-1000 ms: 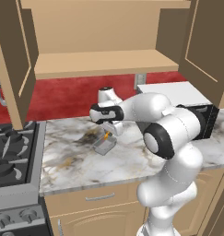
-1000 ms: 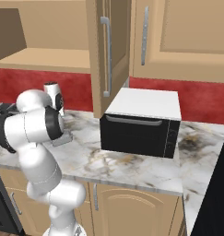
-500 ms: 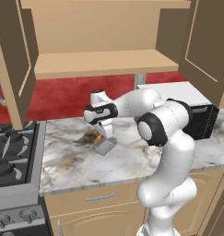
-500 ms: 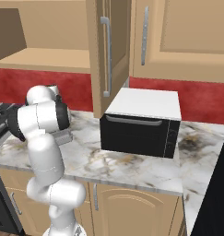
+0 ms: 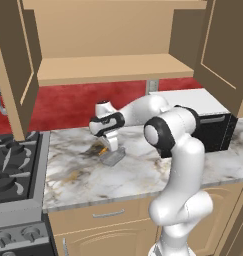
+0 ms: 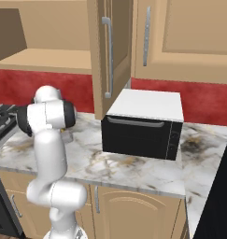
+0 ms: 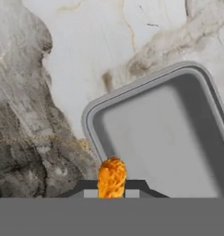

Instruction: Retrieve the tupperware from the cabinet, then place the raw meat into the tupperware to avoid contamination.

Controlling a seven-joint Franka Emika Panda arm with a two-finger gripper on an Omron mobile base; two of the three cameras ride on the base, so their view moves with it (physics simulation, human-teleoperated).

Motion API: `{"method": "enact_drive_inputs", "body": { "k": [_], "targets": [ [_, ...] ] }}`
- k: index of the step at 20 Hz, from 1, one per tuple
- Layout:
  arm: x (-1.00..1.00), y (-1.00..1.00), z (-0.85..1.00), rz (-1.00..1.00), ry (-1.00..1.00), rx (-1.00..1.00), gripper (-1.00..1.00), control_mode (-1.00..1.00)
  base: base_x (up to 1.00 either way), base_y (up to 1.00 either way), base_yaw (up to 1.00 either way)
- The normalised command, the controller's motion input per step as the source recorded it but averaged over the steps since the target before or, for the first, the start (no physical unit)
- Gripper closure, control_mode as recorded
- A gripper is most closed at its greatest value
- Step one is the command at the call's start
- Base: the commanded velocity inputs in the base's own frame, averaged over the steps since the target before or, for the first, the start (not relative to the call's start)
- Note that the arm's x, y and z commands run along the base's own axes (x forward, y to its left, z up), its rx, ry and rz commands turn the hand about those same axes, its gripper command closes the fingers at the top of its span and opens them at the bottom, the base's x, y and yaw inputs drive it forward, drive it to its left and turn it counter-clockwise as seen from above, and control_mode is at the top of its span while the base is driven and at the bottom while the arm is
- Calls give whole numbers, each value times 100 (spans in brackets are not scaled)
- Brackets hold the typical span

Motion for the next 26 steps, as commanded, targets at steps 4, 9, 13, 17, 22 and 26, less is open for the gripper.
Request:
{"method": "enact_drive_inputs", "body": {
  "k": [4,9,13,17,22,26],
  "targets": [
    [32,0,-38,0,0,-1,100,-100,0,0,0],
    [4,0,-27,-2,1,0,100,-100,0,0,0],
    [-16,-1,-1,-2,3,0,100,-100,0,0,0],
    [-13,0,11,-1,2,0,100,-100,0,0,0],
    [-18,0,15,-2,1,0,100,-100,0,0,0],
    [-19,-1,14,-3,0,0,100,-100,0,0,0]
  ]
}}
